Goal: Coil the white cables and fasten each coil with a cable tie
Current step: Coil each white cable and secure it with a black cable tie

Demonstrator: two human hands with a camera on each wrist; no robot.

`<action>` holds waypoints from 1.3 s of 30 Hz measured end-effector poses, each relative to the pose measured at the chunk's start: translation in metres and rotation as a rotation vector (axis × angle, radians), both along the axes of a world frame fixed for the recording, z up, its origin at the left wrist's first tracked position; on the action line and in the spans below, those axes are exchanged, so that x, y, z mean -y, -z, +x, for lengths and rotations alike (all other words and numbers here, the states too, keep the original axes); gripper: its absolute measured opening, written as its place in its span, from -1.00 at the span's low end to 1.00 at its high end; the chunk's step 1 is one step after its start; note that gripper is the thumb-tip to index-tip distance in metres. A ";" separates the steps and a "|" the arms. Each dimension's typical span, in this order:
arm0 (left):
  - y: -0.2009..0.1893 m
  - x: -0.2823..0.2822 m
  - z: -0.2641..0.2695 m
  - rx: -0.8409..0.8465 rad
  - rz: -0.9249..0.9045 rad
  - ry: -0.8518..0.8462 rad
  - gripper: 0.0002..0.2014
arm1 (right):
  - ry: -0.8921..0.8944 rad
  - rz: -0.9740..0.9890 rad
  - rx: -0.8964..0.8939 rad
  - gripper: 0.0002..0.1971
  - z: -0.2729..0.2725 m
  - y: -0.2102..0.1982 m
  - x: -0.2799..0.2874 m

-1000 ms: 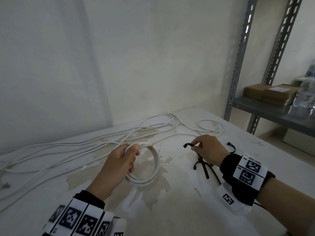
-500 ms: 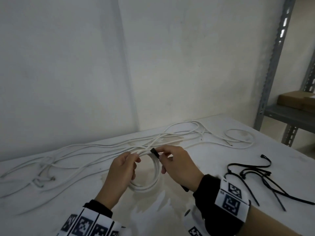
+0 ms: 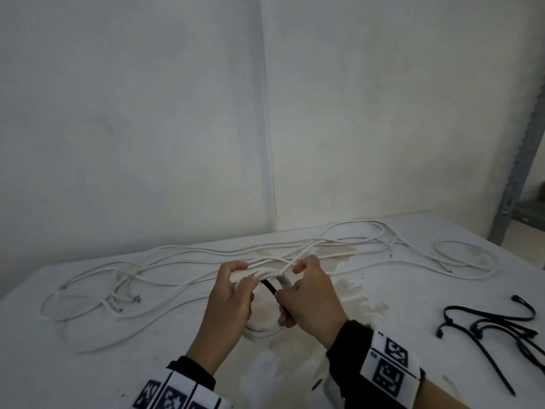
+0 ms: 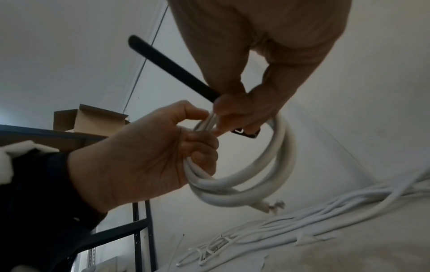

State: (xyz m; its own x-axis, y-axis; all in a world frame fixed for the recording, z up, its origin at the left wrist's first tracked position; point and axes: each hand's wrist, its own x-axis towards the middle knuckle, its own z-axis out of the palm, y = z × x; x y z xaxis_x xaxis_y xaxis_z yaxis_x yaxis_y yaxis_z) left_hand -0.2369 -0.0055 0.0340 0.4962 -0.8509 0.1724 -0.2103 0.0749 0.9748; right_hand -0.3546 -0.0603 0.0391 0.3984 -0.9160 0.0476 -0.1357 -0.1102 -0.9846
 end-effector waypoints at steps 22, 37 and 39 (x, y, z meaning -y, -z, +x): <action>-0.002 -0.001 0.007 -0.267 -0.052 0.147 -0.81 | -0.302 -0.502 0.268 -0.86 -0.008 0.013 -0.008; -0.005 -0.001 0.001 -0.261 0.014 0.150 -0.84 | -0.195 -0.224 0.370 -0.79 0.000 -0.003 -0.002; -0.006 -0.001 0.001 -0.266 0.022 0.148 -0.83 | -0.204 -0.222 0.339 -0.80 0.001 -0.005 -0.002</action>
